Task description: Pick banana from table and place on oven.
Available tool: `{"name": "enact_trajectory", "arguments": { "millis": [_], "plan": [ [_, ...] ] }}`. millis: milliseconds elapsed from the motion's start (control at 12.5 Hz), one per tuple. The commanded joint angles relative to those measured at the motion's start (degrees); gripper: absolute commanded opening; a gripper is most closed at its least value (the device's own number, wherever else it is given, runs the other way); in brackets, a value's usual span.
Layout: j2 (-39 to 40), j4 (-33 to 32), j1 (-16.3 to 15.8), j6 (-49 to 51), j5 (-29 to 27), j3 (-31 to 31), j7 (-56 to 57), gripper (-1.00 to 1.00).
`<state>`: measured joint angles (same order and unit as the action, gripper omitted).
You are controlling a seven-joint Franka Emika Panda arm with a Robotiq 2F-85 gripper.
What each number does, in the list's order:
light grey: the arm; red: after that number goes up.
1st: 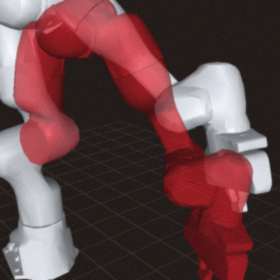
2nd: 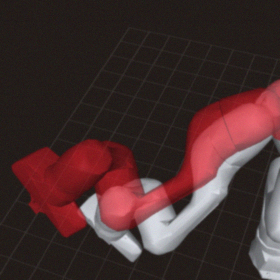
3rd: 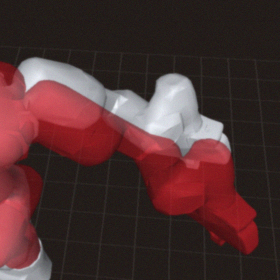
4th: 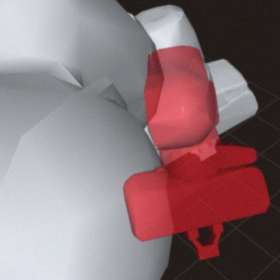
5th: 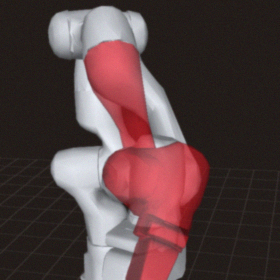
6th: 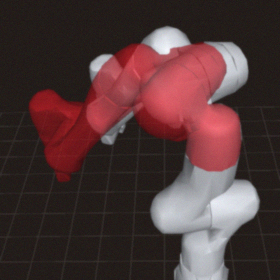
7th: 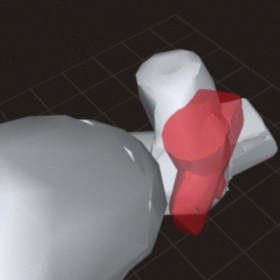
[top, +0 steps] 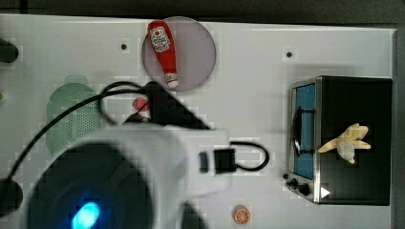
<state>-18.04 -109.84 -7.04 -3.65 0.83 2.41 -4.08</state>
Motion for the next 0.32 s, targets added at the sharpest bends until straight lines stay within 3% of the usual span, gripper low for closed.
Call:
{"name": "enact_trajectory", "arguments": {
  "millis": [80, 320],
  "plan": [
    [0.41, -0.19, 4.64, 0.25, -0.34, -5.05, -6.38, 1.0],
    [0.68, -0.19, 4.67, 0.25, -0.34, -5.49, -6.38, 1.0]
  ]
}}
